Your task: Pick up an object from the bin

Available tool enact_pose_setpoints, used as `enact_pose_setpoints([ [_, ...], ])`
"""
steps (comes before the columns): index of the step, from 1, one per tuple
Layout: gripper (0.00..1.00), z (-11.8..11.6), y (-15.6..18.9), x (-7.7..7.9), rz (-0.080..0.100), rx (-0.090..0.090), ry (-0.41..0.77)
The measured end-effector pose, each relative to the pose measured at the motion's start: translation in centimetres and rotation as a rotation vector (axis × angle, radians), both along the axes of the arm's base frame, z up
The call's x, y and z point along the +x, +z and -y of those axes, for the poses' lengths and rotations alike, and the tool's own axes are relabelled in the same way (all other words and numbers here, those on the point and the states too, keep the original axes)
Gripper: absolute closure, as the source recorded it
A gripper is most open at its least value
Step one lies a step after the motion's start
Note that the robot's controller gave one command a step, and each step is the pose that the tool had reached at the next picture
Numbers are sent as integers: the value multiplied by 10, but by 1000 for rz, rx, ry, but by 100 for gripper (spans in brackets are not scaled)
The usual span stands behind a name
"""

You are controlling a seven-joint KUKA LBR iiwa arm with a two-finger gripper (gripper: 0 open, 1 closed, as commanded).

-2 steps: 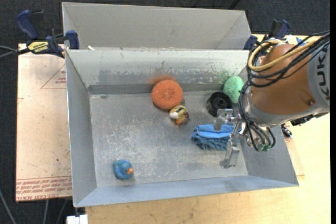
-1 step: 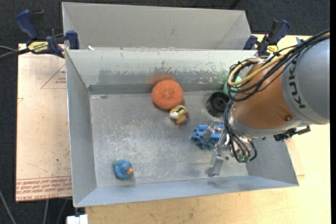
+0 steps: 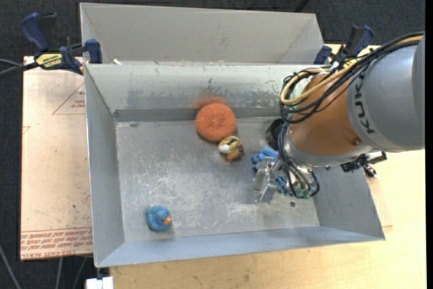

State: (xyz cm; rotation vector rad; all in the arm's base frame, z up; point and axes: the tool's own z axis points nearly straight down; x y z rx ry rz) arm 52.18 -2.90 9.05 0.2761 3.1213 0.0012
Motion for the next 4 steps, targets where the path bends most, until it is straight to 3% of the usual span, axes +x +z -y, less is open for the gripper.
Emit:
enact_pose_setpoints([
  [1, 0, 0, 0, 0, 0, 0, 0],
  [2, 0, 0, 0, 0, 0, 0, 0],
  [3, 0, 28, 48, 20, -6, 2, -35],
  [4, 0, 53, 72, 37, 8, -1, -38],
])
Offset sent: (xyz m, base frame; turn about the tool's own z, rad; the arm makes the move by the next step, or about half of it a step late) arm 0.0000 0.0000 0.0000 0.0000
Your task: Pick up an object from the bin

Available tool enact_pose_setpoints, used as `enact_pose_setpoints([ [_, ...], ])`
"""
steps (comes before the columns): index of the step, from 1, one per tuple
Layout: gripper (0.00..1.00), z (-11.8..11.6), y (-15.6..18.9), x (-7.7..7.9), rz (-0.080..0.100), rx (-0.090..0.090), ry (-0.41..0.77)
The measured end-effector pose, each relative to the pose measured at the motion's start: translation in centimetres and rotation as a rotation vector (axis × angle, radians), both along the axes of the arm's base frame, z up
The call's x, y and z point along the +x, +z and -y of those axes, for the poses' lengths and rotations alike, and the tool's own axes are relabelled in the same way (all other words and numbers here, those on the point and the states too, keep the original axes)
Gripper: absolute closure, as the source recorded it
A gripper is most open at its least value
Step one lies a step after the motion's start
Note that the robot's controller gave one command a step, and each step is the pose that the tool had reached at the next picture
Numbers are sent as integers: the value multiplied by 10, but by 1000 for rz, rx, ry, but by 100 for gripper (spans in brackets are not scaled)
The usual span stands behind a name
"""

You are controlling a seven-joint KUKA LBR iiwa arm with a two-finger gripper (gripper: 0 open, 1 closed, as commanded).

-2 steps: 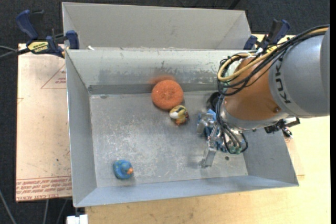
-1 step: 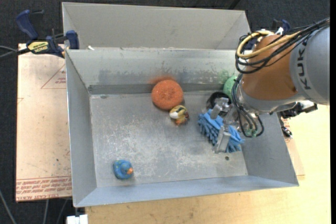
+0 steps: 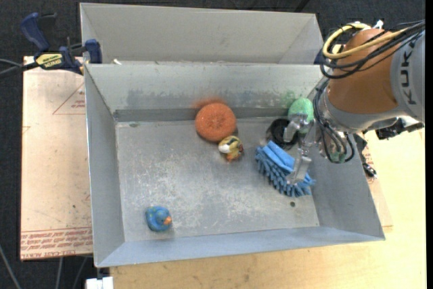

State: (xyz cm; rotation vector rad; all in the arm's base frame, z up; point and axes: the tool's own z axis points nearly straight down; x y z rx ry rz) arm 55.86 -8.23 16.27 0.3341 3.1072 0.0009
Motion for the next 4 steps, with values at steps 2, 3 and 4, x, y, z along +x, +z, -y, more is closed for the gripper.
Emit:
enact_pose_setpoints([
  [2, 0, 4, -39, -10, -6, 6, -278],
  [3, 100, -31, -92, 8, -1, 4, -145],
  [4, 100, -31, -92, 8, -1, 4, -145],
])
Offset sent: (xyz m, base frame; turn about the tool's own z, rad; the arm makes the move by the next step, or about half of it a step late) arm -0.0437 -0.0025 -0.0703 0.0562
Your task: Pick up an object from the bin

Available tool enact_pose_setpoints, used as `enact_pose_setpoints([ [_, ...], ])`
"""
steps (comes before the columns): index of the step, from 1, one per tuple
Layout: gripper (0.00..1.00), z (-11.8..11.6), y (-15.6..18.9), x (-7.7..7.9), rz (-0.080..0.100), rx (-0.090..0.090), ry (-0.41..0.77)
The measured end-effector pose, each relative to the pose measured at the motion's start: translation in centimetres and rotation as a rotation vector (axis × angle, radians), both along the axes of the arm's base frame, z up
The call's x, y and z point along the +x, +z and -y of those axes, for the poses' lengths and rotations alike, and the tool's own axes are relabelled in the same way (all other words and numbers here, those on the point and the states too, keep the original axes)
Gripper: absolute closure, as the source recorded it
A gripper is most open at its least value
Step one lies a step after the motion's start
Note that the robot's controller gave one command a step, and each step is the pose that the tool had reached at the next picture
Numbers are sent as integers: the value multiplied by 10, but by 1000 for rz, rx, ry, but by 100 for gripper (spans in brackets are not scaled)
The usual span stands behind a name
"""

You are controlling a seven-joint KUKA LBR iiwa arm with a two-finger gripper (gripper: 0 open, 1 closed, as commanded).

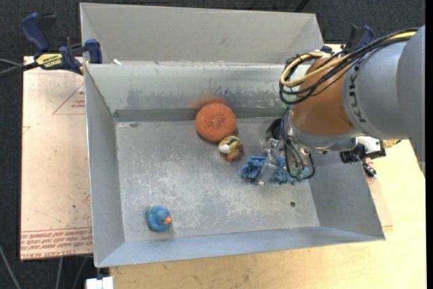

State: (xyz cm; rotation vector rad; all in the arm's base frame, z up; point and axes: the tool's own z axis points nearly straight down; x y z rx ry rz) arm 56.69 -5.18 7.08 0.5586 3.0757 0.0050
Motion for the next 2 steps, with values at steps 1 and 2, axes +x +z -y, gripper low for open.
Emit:
enact_pose_setpoints([
  [1, 100, 0, 0, 0, 0, 0, 1],
  [2, 100, 81, -1, 50, -31, 16, -44],
])
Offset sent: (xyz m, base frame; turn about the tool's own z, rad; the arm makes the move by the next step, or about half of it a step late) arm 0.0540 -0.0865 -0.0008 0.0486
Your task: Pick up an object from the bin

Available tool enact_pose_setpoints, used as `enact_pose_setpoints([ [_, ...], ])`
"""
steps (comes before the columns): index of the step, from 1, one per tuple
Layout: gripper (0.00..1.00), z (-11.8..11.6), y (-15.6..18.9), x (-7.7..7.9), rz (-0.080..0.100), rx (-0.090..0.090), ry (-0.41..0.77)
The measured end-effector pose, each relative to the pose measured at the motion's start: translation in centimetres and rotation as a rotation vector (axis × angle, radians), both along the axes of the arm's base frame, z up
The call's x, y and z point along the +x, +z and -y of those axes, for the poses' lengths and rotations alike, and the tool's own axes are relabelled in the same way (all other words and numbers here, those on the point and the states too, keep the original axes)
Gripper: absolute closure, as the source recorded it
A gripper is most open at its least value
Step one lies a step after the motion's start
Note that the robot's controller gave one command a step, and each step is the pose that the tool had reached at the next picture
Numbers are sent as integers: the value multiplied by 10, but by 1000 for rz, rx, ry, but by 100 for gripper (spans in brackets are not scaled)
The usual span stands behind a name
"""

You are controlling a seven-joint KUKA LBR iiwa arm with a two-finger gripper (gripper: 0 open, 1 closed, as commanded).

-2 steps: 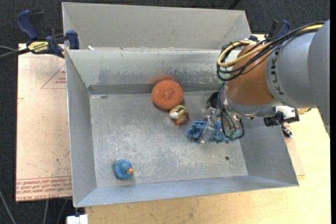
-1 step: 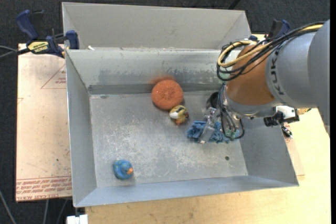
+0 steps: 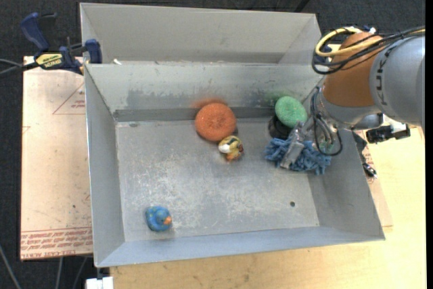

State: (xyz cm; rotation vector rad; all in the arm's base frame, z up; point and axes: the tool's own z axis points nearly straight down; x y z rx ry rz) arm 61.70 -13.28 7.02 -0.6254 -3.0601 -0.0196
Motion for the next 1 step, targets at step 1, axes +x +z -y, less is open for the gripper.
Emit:
enact_pose_setpoints([
  [1, 100, 0, 0, 0, 0, -1, 1],
])
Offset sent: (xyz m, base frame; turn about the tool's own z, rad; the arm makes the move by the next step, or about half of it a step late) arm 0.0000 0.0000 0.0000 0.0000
